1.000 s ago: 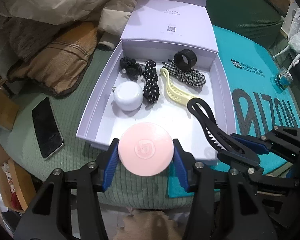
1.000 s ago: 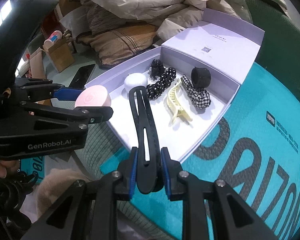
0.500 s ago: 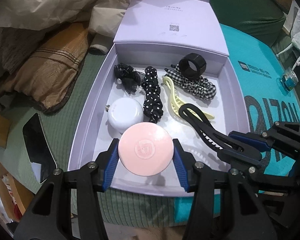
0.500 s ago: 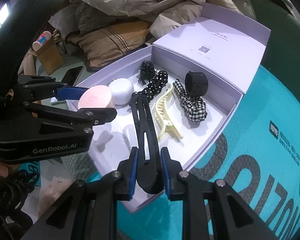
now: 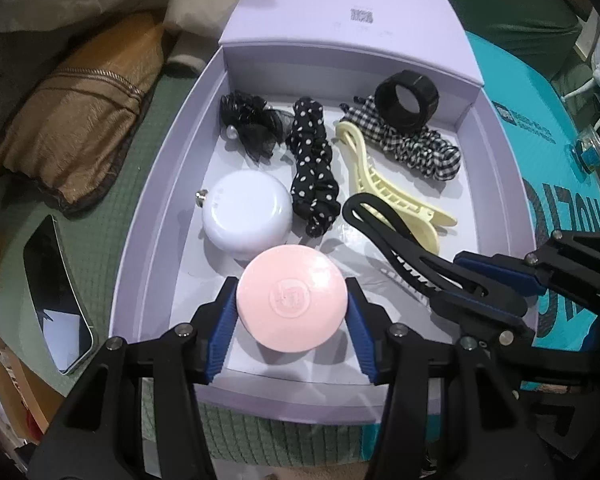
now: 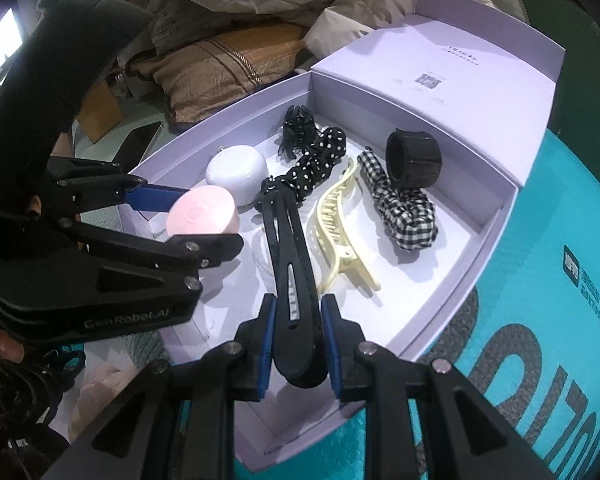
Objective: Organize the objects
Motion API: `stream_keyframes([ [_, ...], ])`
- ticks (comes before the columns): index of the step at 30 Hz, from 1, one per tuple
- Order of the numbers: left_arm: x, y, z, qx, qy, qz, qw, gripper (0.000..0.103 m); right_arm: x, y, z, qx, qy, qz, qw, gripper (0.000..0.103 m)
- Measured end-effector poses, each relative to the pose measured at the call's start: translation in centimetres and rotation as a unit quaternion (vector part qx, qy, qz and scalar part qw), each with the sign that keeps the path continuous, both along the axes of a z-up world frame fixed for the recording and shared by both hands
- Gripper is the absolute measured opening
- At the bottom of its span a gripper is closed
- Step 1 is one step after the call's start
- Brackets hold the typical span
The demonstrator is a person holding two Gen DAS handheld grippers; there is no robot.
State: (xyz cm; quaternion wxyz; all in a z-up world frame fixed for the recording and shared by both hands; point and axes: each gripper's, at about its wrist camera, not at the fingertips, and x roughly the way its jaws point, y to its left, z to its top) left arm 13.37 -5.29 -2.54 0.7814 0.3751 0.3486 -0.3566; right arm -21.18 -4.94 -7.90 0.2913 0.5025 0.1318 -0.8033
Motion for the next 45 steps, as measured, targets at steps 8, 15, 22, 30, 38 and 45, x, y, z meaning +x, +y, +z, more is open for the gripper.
stream_keyframes([
  [8, 1.3, -0.1, -0.8, 0.012, 0.015, 0.016, 0.9997, 0.05, -0.7, -0.9, -0.6, 0.017, 0.002, 0.007, 1.0, 0.022],
  [15, 1.6, -0.4, -0.9, 0.012, 0.018, 0.024, 0.9995, 0.05, -1.0, -0.8, -0.7, 0.02, 0.003, 0.004, 1.0, 0.022],
  [22, 1.3, -0.3, -1.0, 0.011, 0.018, 0.028, 0.9994, 0.05, -1.3, -0.7, -0.7, 0.02, 0.002, 0.003, 1.0, 0.022],
  [30, 1.2, -0.1, -1.1, 0.007, 0.012, 0.033, 0.9993, 0.054, -1.3, -0.5, -0.6, 0.015, -0.002, -0.002, 1.0, 0.022],
  [38, 0.6, 0.1, -0.7, -0.004, 0.007, 0.035, 0.9994, 0.054, -1.3, -0.1, -0.3, 0.009, -0.007, -0.012, 1.0, 0.022],
  [45, -0.3, 0.3, 0.4, -0.017, -0.004, 0.04, 0.9991, 0.055, -1.1, 0.5, 0.9, 0.003, 0.002, -0.021, 1.0, 0.029],
])
